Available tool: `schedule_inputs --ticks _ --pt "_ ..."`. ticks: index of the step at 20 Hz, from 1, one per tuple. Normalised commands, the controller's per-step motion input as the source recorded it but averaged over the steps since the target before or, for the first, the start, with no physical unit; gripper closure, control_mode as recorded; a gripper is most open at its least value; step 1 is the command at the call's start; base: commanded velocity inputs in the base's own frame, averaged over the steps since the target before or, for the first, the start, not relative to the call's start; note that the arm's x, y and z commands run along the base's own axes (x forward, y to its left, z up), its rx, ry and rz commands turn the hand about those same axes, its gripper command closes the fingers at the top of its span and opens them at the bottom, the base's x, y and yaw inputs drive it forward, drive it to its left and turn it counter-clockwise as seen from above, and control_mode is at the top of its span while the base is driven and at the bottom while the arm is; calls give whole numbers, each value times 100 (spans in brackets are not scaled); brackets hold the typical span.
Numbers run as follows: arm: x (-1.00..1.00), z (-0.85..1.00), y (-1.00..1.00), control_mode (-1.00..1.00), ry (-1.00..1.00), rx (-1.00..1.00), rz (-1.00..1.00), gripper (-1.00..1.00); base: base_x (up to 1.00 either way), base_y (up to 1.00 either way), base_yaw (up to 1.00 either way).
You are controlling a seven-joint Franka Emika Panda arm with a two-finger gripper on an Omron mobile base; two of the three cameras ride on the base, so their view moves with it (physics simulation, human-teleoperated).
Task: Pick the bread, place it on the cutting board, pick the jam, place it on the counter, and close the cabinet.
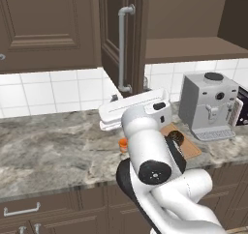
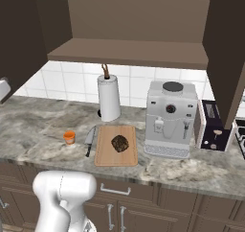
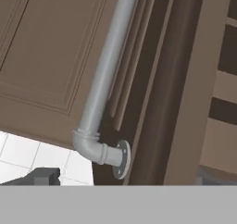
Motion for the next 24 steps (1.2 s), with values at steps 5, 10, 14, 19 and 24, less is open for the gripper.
schedule_inputs --ticks 5,10,14,19,24 --pt "52 0 -34 -100 -9 5 -8 -100 0 0 0" --pt "46 0 -39 -100 -9 3 -9 -100 0 0 0" --pt "36 0 -47 -100 -9 1 -9 -100 0 0 0" --pt "36 0 -45 -100 -7 0 -8 -100 0 0 0" --pt "34 0 -45 -100 -5 0 -7 -100 0 0 0"
